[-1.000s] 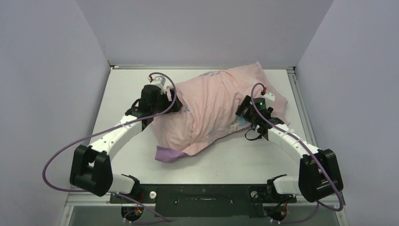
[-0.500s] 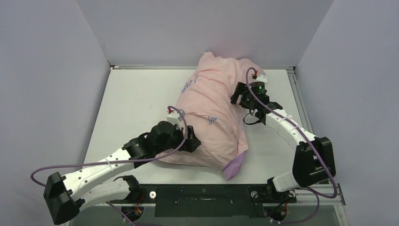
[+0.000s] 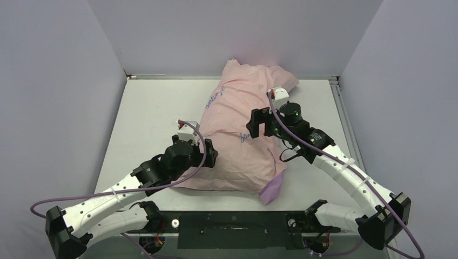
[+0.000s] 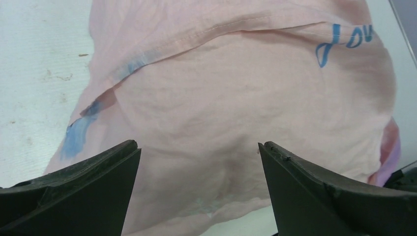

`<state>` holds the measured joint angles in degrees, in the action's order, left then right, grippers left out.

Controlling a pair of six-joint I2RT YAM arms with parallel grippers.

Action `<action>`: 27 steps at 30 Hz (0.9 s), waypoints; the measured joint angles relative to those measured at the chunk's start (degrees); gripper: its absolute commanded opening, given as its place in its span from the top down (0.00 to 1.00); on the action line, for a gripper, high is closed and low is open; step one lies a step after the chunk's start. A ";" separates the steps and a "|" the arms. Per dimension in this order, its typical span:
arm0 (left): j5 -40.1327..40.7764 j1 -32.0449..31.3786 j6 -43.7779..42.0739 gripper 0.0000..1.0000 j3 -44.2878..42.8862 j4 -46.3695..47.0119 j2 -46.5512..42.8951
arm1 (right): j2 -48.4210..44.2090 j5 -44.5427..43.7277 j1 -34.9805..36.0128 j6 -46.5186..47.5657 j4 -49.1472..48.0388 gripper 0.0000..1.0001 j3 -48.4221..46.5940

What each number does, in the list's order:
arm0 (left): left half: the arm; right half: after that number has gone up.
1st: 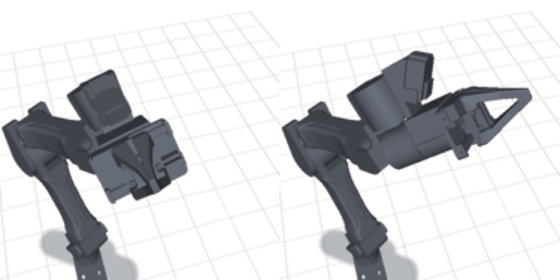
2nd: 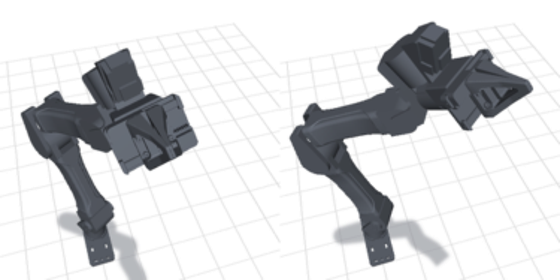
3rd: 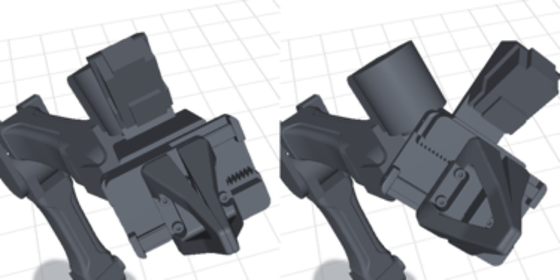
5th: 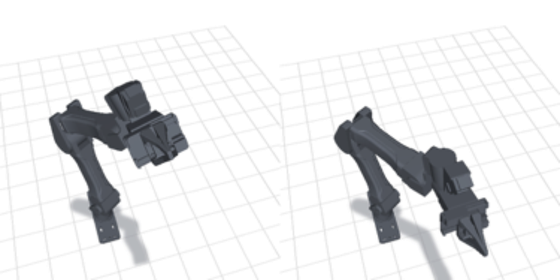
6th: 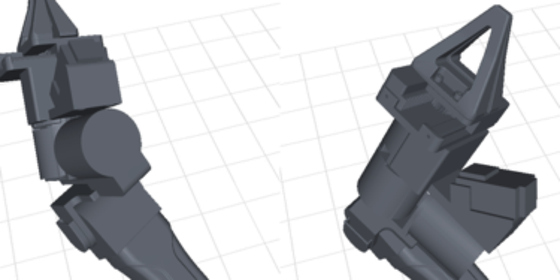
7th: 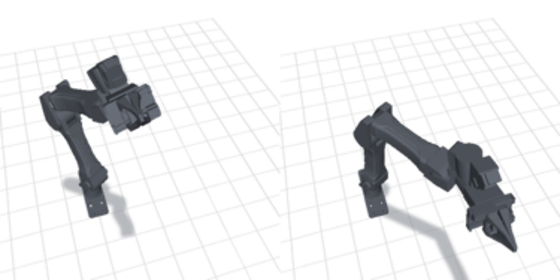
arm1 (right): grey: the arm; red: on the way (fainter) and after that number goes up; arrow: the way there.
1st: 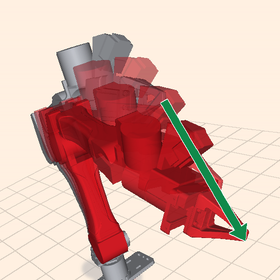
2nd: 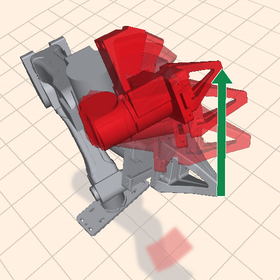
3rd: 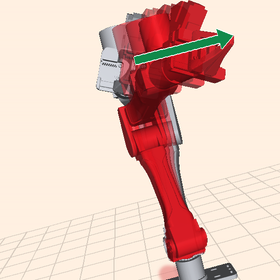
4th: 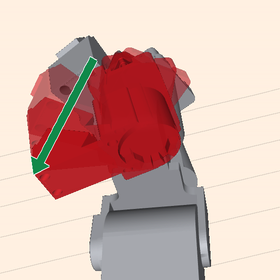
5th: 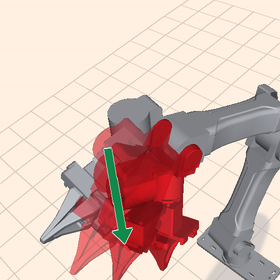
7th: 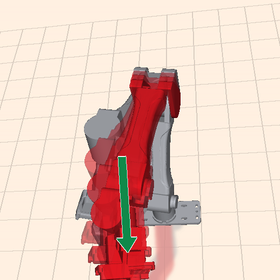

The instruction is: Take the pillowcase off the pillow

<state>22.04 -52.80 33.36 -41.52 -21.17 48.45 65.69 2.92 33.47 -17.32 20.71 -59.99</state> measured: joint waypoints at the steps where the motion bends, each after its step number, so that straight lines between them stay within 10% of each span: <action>1: 0.63 0.00 -0.70 0.03 -0.04 0.39 0.83 | -0.37 0.35 1.09 0.68 0.37 0.11 -0.46; 6: 2.82 0.00 -3.30 0.03 -1.40 1.84 4.09 | 0.72 0.63 6.56 4.37 2.40 0.38 -2.60; 27: 3.98 0.00 -2.51 0.03 -0.48 3.13 4.04 | 10.21 1.44 14.05 10.69 10.47 0.95 -6.58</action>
<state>26.02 -52.80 30.85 -42.00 -18.04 52.49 75.90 4.36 47.53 -6.63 31.18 -66.57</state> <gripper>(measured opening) 0.970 0.065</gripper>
